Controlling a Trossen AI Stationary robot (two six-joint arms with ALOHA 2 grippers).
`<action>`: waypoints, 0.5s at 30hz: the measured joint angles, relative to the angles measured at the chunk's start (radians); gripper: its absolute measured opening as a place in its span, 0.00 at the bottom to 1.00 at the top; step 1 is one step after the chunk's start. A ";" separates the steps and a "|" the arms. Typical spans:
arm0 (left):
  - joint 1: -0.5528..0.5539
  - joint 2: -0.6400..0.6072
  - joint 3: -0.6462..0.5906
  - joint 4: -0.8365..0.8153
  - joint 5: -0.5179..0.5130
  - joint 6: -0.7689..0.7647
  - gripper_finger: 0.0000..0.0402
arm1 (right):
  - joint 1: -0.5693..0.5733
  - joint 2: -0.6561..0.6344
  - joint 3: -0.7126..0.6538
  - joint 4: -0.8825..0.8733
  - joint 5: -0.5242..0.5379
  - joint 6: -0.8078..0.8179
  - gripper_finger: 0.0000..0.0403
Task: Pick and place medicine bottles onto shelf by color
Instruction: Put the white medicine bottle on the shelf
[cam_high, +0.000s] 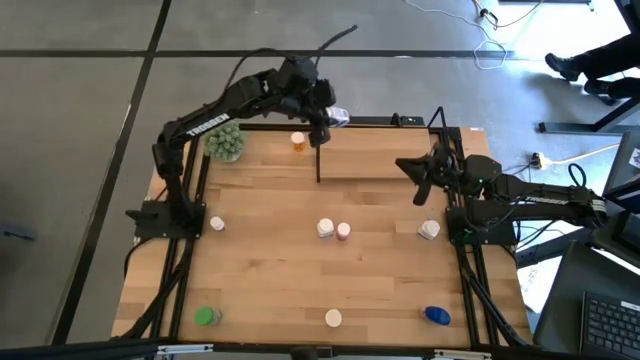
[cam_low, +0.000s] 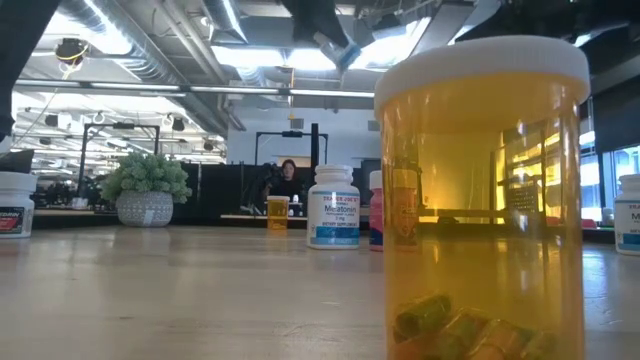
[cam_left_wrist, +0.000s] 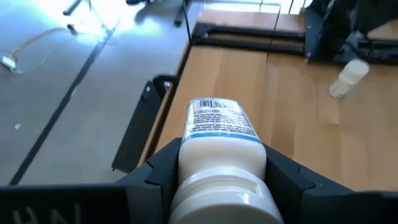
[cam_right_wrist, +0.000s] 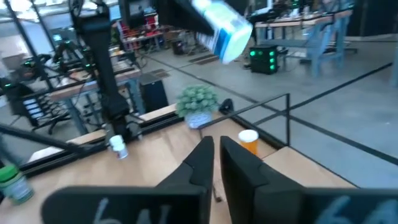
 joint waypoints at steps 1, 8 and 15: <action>0.000 0.010 0.000 0.000 0.000 -0.001 0.37 | 0.000 0.000 0.000 0.004 0.011 0.000 0.10; -0.001 0.047 -0.001 0.006 0.001 0.000 0.37 | 0.000 0.000 0.000 0.072 0.066 -0.115 0.29; 0.006 0.056 -0.001 0.011 0.001 0.004 0.37 | 0.001 0.000 0.000 0.214 0.021 -0.484 0.44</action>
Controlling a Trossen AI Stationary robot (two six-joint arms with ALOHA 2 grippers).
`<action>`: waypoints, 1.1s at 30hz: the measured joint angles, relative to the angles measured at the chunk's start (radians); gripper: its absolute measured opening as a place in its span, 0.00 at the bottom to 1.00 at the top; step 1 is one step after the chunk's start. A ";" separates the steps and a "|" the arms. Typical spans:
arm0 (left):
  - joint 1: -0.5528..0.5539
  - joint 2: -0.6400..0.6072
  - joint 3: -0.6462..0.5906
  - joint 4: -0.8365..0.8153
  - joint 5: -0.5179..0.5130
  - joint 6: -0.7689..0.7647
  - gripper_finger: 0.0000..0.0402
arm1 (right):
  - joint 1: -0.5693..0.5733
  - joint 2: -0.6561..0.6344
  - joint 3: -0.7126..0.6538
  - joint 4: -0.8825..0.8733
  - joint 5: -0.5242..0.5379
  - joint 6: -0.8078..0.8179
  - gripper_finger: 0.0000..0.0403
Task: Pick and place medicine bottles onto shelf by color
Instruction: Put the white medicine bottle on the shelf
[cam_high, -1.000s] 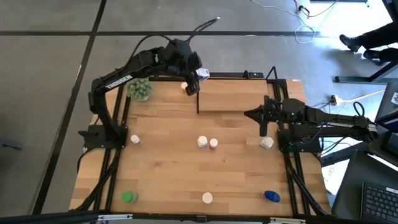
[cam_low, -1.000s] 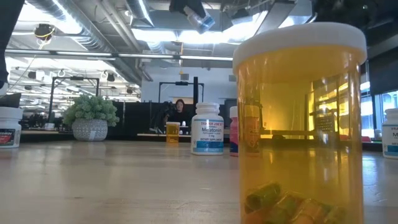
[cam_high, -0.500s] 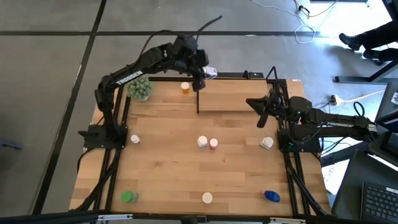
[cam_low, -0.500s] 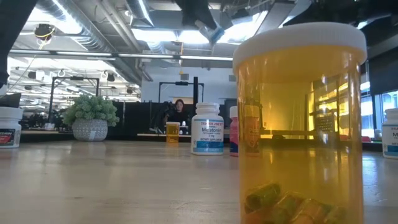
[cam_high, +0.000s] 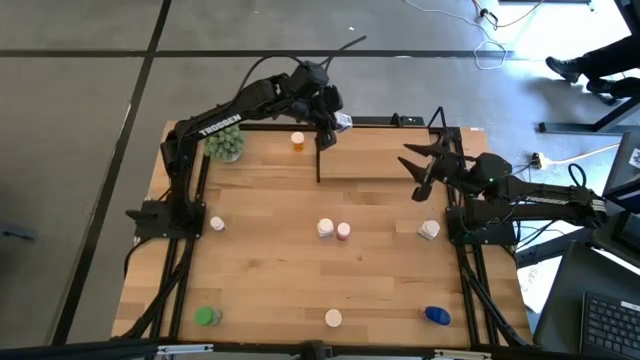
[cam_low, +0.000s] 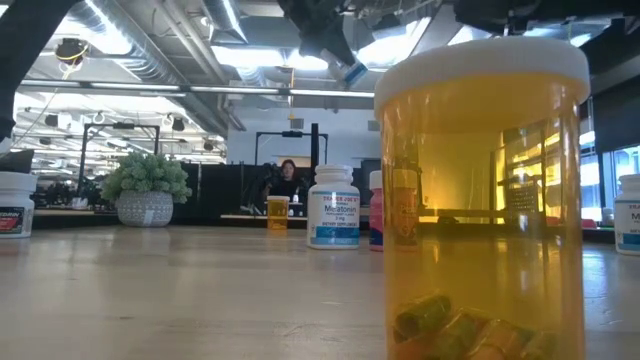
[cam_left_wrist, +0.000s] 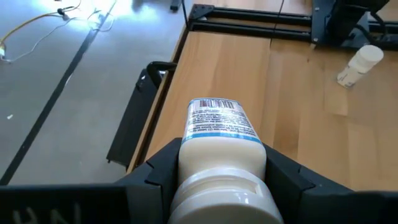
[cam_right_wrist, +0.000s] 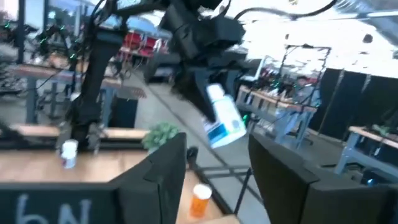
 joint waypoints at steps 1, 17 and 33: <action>0.000 0.000 0.000 -0.001 0.000 0.000 0.37 | 0.000 0.000 0.000 0.015 0.015 -0.011 0.45; 0.000 0.000 0.000 -0.003 0.000 0.003 0.37 | -0.010 0.112 0.206 -0.230 0.011 0.001 0.47; 0.000 0.000 0.000 -0.002 0.049 0.059 0.37 | -0.213 0.451 0.616 -0.669 -0.206 0.098 0.47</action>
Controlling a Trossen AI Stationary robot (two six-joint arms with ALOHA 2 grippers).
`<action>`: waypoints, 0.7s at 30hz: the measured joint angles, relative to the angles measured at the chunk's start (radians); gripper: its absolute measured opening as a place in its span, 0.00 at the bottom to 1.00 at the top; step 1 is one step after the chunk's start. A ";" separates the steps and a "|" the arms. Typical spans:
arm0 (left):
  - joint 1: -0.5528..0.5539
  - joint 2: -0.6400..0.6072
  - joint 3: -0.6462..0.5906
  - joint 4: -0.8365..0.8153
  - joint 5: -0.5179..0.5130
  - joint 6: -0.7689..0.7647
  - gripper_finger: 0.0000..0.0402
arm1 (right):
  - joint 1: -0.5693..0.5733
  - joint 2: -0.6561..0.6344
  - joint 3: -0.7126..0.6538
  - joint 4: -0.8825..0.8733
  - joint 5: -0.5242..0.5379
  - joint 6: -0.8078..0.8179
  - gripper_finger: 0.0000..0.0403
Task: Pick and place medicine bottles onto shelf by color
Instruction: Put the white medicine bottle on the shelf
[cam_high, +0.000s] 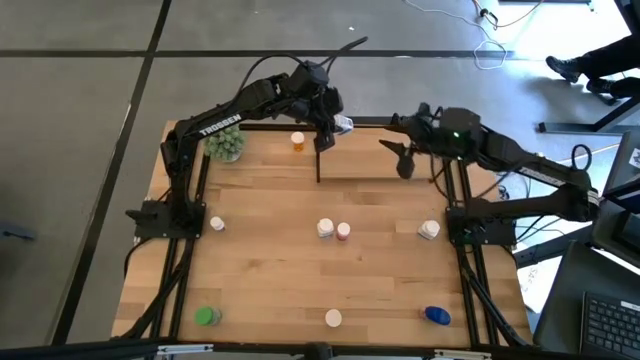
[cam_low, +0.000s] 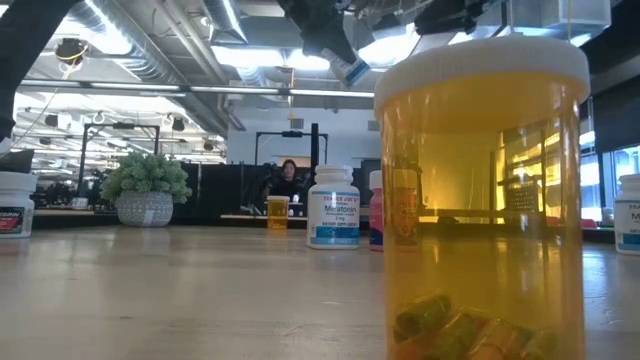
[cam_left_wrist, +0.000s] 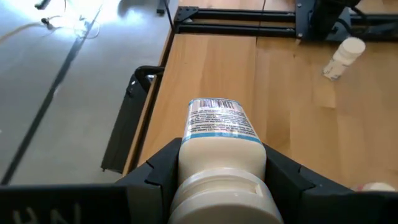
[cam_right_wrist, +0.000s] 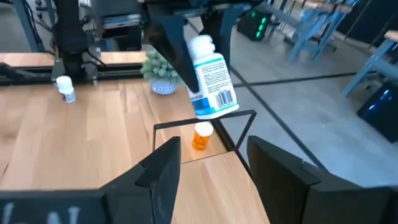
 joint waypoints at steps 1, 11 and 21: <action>0.000 0.000 0.000 0.001 -0.002 0.015 0.37 | -0.013 0.018 0.014 -0.005 -0.011 0.000 0.47; -0.012 0.000 0.000 0.000 0.001 0.104 0.37 | -0.105 0.157 0.047 -0.011 -0.185 -0.118 0.47; -0.023 0.000 0.000 -0.006 0.003 0.137 0.37 | -0.131 0.253 0.047 0.067 -0.186 -0.191 0.47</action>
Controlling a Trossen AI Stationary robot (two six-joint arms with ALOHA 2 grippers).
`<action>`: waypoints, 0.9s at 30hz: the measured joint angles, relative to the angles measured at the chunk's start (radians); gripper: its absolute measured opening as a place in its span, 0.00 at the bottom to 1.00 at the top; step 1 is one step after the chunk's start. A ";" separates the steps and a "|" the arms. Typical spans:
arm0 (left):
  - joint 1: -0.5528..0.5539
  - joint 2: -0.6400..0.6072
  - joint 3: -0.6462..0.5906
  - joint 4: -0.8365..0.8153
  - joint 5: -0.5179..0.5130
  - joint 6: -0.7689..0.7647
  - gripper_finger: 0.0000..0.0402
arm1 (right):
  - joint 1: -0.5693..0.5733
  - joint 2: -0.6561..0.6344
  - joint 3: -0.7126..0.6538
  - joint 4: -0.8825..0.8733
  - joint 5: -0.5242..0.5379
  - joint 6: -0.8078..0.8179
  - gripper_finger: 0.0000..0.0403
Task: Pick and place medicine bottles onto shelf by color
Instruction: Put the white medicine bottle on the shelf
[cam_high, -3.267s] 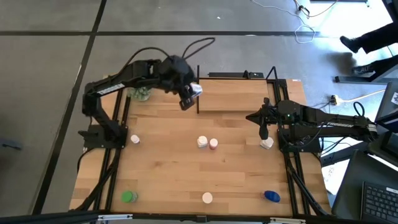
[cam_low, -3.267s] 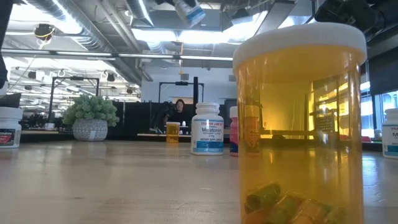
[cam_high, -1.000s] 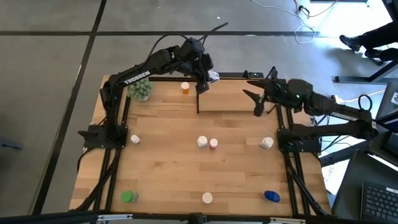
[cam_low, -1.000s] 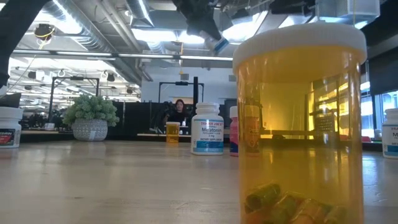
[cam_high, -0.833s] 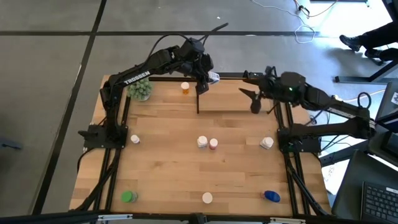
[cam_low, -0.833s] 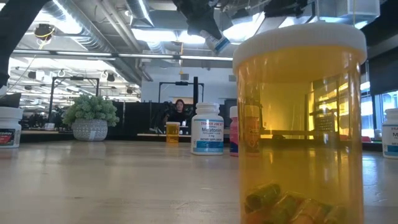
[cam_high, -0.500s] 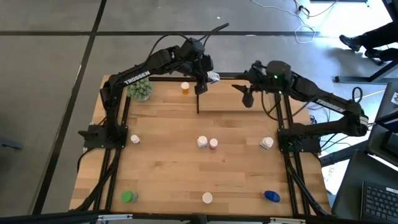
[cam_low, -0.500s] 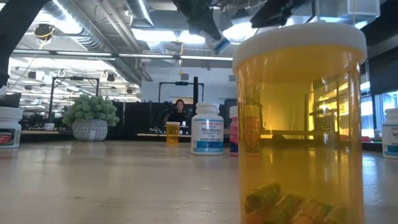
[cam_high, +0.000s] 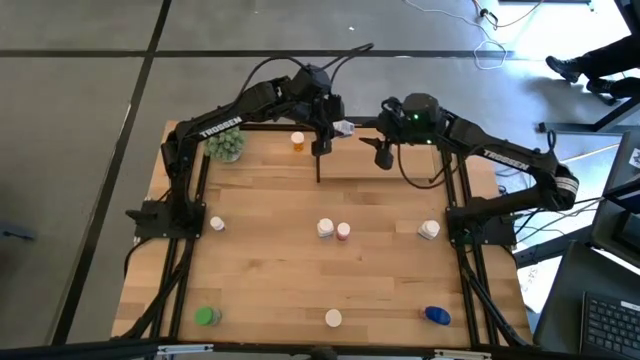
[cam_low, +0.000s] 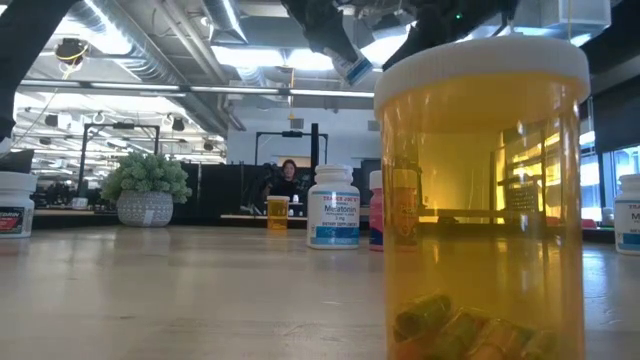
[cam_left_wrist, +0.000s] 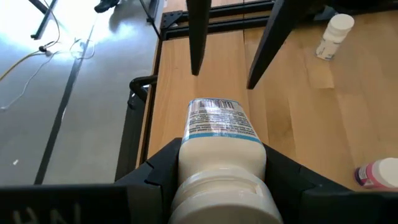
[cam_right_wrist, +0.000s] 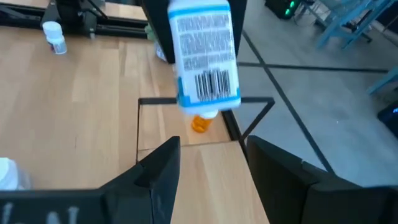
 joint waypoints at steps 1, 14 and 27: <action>0.000 0.000 0.000 0.000 0.000 0.000 0.37 | 0.000 0.006 0.000 0.014 -0.001 -0.001 0.47; 0.001 0.000 0.000 -0.003 -0.007 0.010 0.37 | -0.001 0.057 0.000 0.097 -0.042 -0.001 0.47; 0.035 0.042 -0.002 -0.077 -0.114 0.010 0.37 | -0.001 -0.028 0.000 0.093 0.073 0.007 0.47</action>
